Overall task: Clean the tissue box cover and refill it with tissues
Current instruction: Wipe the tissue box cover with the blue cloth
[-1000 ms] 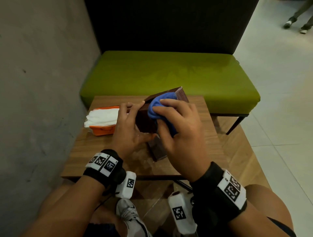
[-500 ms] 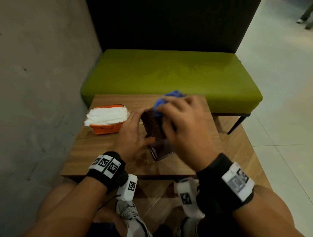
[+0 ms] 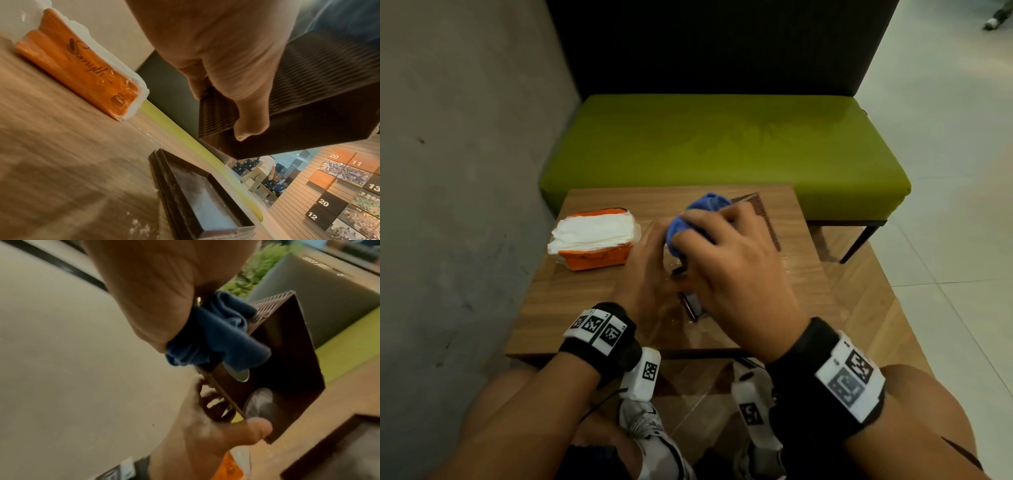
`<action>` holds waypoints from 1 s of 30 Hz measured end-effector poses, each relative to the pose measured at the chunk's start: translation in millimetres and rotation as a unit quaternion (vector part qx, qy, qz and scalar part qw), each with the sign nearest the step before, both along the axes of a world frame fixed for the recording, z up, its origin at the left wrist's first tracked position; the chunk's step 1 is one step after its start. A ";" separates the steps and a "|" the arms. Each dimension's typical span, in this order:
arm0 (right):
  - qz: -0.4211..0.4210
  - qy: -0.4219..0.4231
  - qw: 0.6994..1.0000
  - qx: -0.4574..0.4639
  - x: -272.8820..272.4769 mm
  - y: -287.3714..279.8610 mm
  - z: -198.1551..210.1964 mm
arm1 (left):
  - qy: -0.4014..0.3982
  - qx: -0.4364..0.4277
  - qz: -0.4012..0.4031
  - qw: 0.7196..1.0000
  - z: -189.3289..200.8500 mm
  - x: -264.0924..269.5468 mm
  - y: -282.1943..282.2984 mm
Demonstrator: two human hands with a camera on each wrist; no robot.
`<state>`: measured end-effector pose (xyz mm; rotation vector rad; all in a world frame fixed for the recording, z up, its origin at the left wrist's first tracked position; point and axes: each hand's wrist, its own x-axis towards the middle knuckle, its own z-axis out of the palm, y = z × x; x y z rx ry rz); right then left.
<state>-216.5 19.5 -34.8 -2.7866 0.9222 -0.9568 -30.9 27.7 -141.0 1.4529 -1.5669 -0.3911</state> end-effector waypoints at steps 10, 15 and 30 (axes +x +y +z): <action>-0.036 -0.208 0.948 0.239 -45.9 -56.7 1.1 | 0.029 0.026 -0.011 0.999 -5.1 12.1 7.9; -0.040 -0.298 0.905 0.300 -42.6 -41.9 -11.1 | -0.041 0.040 0.030 0.998 -1.8 10.0 3.1; -0.026 -0.209 0.969 0.131 -12.0 -17.0 -25.4 | -0.054 0.027 -0.008 0.998 43.7 -0.1 3.1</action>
